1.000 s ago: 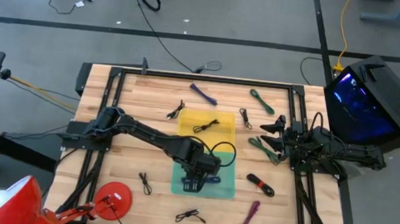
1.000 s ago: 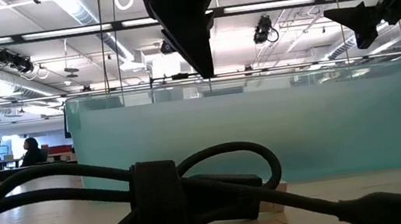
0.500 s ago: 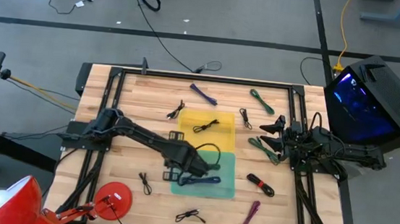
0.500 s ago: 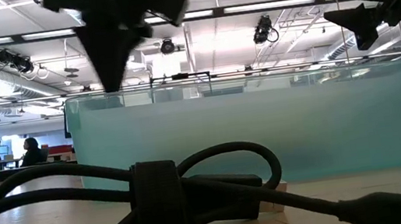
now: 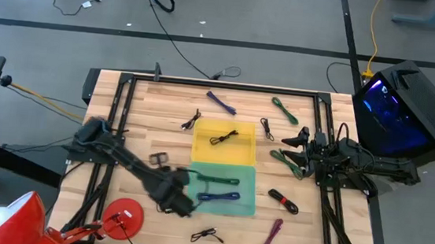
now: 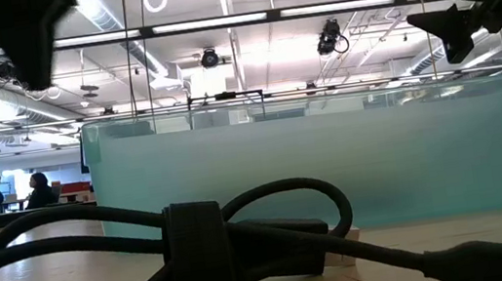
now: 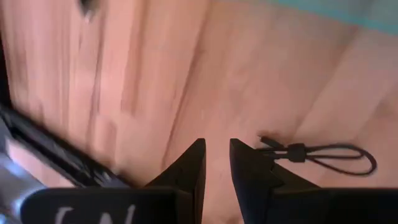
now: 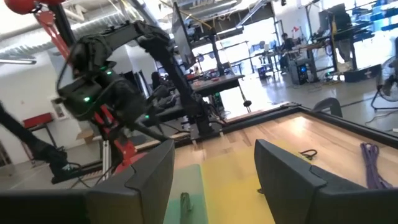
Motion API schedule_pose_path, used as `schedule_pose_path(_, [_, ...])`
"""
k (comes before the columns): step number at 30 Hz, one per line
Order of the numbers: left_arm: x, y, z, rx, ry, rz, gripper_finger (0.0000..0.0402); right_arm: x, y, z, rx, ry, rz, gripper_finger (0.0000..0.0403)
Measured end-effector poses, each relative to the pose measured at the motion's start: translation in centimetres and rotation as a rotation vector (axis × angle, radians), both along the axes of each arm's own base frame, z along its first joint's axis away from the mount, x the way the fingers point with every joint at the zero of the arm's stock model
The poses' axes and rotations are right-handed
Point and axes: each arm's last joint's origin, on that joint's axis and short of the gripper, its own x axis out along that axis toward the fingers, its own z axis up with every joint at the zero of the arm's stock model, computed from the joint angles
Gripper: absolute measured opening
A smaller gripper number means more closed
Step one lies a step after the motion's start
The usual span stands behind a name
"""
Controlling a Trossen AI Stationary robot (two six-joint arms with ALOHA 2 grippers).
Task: Pick & Place USB Port
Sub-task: Put the black charger cable into the yellow bin
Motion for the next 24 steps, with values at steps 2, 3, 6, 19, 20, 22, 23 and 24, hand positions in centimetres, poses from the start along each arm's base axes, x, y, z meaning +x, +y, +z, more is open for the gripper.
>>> schedule_pose_path(2, [-2.1, -0.1, 0.1, 0.014, -0.049, 0.107, 0.0078, 0.0, 0.0, 0.0, 0.007, 0.000, 0.010, 0.0223])
schedule_pose_path(3, [-3.0, -0.2, 0.0, 0.009, -0.088, 0.156, 0.0078, 0.0, 0.0, 0.0, 0.012, 0.000, 0.010, 0.0223])
schedule_pose_path(6, [-5.3, -0.7, -0.7, -0.042, -0.194, 0.277, 0.0078, 0.0, 0.0, 0.0, 0.018, -0.001, 0.010, 0.0223])
schedule_pose_path(19, [-8.8, -1.8, -5.5, -0.353, -0.546, 0.681, 0.0079, 0.0, 0.2, 0.0, 0.034, 0.004, 0.072, 0.0223])
schedule_pose_path(20, [-8.7, -1.9, -6.0, -0.381, -0.560, 0.695, 0.0079, 0.0, 0.2, 0.0, 0.034, 0.005, 0.087, 0.0223])
schedule_pose_path(22, [-8.6, -2.0, -6.9, -0.427, -0.586, 0.739, 0.0078, 0.0, 0.3, -0.1, 0.031, 0.007, 0.111, 0.0223])
schedule_pose_path(23, [-8.6, -2.0, -7.2, -0.441, -0.588, 0.755, 0.0079, 0.0, 0.3, -0.1, 0.029, 0.007, 0.123, 0.0223])
schedule_pose_path(24, [-8.7, -1.9, -7.4, -0.445, -0.585, 0.770, 0.0078, 0.0, 0.4, -0.1, 0.027, 0.007, 0.135, 0.0223])
